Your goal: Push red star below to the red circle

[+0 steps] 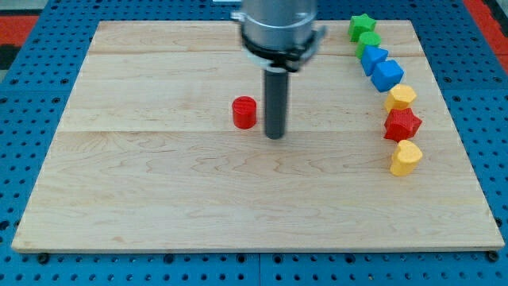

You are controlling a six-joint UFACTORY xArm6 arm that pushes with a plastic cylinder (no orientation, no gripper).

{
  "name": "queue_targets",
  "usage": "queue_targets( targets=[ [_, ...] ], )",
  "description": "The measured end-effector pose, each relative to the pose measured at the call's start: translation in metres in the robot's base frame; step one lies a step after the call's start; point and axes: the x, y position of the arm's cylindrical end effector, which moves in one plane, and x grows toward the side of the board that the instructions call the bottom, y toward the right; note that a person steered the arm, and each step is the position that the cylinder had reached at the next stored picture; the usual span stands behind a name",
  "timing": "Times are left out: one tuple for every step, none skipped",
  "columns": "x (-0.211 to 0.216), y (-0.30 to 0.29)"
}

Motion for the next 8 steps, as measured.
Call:
queue_targets(
  targets=[
    [0.002,0.035],
    [0.041,0.014],
    [0.108,0.024],
    [0.159,0.067],
    [0.159,0.078],
    [0.162,0.093],
    [0.162,0.105],
    [0.162,0.118]
  ],
)
